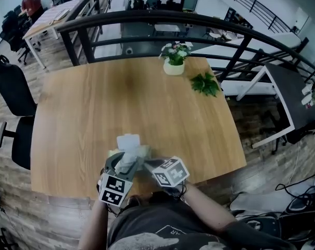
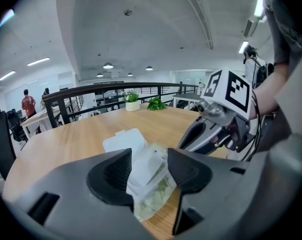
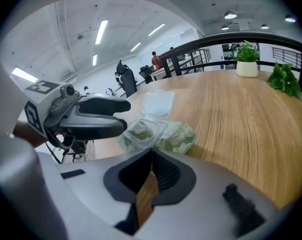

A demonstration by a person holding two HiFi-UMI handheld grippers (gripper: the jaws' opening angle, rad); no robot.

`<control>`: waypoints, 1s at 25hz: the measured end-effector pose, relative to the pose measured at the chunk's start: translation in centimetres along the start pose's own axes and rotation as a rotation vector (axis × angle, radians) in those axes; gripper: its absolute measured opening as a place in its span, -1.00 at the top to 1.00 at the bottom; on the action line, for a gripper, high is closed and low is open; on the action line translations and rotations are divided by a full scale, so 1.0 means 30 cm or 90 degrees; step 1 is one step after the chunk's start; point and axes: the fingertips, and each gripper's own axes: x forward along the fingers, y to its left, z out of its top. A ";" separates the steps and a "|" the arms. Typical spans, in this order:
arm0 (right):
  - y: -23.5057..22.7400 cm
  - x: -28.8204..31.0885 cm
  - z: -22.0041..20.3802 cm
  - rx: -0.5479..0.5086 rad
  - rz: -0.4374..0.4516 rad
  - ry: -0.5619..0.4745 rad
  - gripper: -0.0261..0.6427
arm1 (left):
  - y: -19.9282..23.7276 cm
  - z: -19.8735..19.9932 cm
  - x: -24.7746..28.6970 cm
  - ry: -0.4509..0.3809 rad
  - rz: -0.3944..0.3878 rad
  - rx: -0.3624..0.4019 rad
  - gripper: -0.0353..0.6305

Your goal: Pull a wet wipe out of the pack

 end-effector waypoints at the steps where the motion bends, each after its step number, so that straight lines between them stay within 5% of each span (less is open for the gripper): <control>1: 0.001 0.000 -0.001 0.000 0.000 -0.001 0.84 | -0.016 -0.011 0.004 0.008 -0.005 0.005 0.25; 10: 0.007 -0.006 0.003 0.005 0.008 -0.003 0.84 | -0.012 -0.054 0.069 0.065 0.069 0.063 0.25; 15: 0.006 -0.007 0.000 0.004 0.010 -0.002 0.84 | 0.013 -0.047 0.059 0.057 0.096 0.053 0.27; 25: 0.000 0.002 -0.007 -0.007 0.007 0.006 0.84 | 0.046 -0.029 -0.004 0.010 0.100 -0.020 0.83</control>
